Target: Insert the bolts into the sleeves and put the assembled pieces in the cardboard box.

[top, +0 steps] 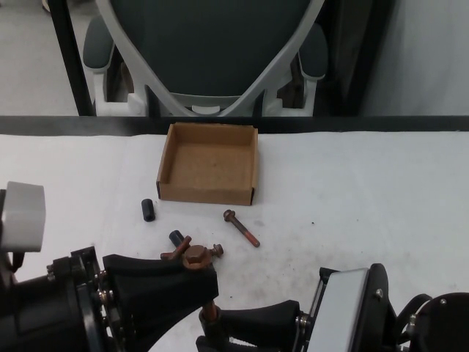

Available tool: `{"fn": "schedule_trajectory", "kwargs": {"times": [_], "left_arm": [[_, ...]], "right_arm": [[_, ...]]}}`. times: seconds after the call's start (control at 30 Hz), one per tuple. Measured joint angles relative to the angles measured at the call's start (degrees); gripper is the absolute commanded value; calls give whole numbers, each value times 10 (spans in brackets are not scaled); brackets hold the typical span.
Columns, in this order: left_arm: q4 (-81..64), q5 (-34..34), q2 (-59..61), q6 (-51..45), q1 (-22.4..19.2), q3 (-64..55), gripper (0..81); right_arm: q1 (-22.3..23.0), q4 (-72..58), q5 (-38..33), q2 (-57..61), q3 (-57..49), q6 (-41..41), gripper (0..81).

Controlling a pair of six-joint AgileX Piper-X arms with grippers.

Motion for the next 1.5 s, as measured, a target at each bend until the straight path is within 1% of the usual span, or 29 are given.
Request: {"fn": "schedule_trajectory", "kwargs": {"times": [0.2,0.37,0.43,0.53,0.57,0.6,0.67,0.73,0.77,0.8,0.97,1.07,1.23,1.33,1.37,1.43,1.5], "left_arm": [[0,0,0,17,0,0,8],[4,6,0,57,0,0,2],[9,10,0,71,0,0,34],[16,15,0,84,0,0,159],[18,18,0,86,0,0,235],[22,22,0,87,0,0,293],[29,30,0,87,0,0,445],[35,38,0,87,-1,0,557],[35,42,0,87,-1,0,592],[35,42,0,87,-1,0,605],[39,34,0,77,-1,0,606],[39,15,0,76,-1,0,606],[39,-65,0,84,-1,0,606],[39,-118,0,106,-4,0,604],[39,-136,0,113,-5,0,597],[39,-168,0,124,-4,0,553],[39,-189,0,130,-4,0,468]], "right_arm": [[0,0,0,0,0,0,2],[0,4,-2,0,0,-6,2],[0,7,-5,0,0,-6,2],[0,6,-5,1,0,-6,2],[0,2,-3,1,0,-6,2],[0,0,-3,1,0,-6,2],[0,-2,-2,1,0,-6,2],[0,-2,1,1,0,-6,2],[0,-2,3,1,0,-6,2],[0,-2,4,1,-1,-6,2],[0,-2,4,1,-1,-6,2],[0,-2,4,1,-1,-6,2],[0,-2,4,1,-1,-6,2],[-1,-2,11,1,-1,3,2],[-1,-2,13,1,-1,4,2],[-1,0,16,1,-1,14,2],[-4,6,16,1,-1,28,2]]}}
